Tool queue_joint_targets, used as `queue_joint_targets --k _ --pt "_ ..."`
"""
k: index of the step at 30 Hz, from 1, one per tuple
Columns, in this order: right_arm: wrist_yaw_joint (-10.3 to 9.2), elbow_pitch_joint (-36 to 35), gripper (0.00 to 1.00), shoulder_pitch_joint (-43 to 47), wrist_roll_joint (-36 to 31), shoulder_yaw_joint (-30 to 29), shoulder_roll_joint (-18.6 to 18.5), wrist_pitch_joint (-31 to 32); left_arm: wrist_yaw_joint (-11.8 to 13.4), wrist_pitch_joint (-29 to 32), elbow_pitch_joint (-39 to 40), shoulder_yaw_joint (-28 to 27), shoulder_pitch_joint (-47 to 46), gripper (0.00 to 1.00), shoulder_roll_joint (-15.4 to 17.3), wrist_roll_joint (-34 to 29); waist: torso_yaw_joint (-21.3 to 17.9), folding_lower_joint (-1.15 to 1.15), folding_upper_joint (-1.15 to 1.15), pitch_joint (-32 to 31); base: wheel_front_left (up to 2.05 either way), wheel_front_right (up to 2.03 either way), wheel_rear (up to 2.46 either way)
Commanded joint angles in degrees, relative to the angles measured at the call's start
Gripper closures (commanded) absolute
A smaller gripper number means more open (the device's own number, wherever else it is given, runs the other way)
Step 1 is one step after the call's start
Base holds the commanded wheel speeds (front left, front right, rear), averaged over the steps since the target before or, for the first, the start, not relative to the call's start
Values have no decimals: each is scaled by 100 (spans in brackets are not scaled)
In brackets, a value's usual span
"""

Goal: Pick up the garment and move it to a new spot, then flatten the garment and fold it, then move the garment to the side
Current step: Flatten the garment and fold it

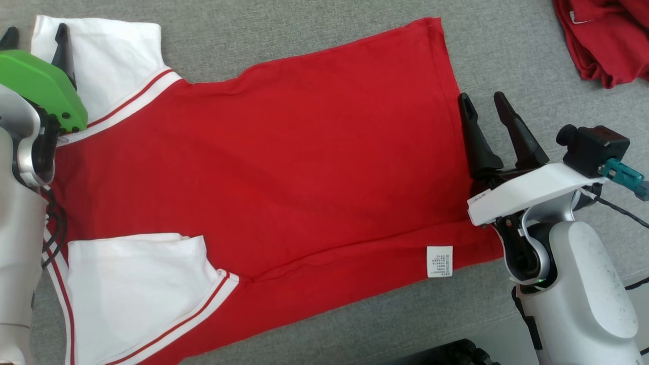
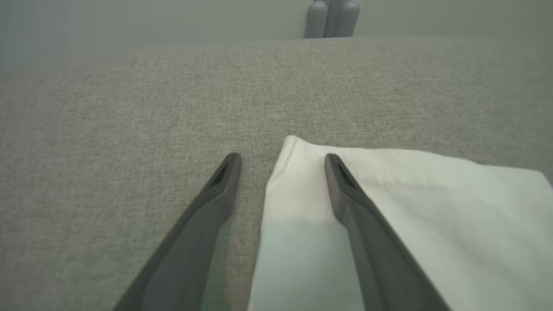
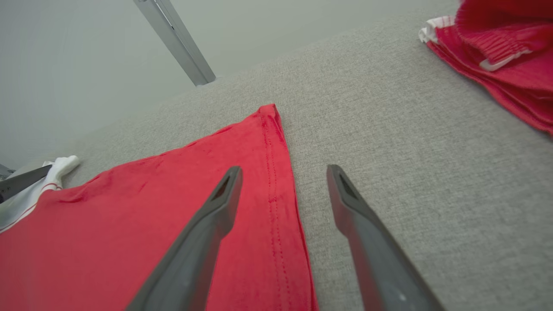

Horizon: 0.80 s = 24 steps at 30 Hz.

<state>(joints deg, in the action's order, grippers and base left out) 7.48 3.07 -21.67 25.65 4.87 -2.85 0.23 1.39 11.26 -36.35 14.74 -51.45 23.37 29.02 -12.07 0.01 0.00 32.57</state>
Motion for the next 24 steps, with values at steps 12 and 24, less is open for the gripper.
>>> queue_joint_targets --k 12,24 --pt "2 368 0 -901 -639 146 -654 415 -358 -577 -226 280 -183 100 -282 -45 400 -1 0 -295 0 0 0" --pt "1 2164 0 -2178 -971 747 -1494 1234 -604 -735 563 639 58 100 -514 -32 1095 -1 0 -494 0 0 0"
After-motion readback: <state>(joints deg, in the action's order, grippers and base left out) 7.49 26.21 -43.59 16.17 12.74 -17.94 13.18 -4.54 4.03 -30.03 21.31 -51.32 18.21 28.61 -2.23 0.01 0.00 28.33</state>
